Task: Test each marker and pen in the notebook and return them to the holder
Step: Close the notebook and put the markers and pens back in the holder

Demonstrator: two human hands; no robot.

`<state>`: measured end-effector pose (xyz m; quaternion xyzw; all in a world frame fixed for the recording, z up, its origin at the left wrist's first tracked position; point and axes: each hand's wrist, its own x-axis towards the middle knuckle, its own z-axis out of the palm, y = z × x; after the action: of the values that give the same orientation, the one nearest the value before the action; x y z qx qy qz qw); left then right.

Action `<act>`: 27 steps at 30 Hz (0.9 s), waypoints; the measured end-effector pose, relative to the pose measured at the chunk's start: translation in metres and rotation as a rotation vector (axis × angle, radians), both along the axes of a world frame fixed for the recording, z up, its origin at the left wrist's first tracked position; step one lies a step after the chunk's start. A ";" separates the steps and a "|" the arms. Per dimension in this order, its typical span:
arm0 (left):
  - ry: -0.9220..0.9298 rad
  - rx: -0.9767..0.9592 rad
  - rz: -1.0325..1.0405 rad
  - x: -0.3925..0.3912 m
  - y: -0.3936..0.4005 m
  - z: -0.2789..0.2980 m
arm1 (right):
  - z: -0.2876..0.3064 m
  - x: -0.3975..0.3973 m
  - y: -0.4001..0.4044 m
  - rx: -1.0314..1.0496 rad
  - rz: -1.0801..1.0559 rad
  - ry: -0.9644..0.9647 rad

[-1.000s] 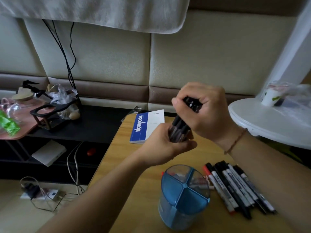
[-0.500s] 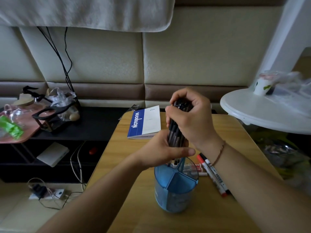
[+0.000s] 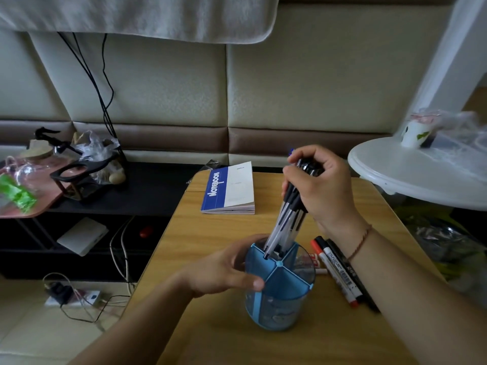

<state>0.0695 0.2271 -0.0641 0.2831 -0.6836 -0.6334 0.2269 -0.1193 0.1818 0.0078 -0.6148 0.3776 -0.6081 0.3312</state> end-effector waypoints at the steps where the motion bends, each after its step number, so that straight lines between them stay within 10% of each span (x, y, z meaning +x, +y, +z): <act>1: 0.010 0.005 0.004 0.002 -0.001 -0.001 | 0.002 -0.002 -0.001 -0.002 0.008 0.004; 13: -0.056 -0.070 0.183 -0.010 -0.009 -0.008 | 0.016 -0.018 -0.005 -0.185 0.251 -0.004; 27: 0.021 -0.050 0.195 -0.012 -0.007 -0.005 | 0.016 0.010 0.030 -0.661 0.316 0.482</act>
<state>0.0577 0.2203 -0.0695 0.3358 -0.6659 -0.5939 0.3017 -0.1098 0.2114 0.0236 -0.8622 0.1304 -0.4774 0.1081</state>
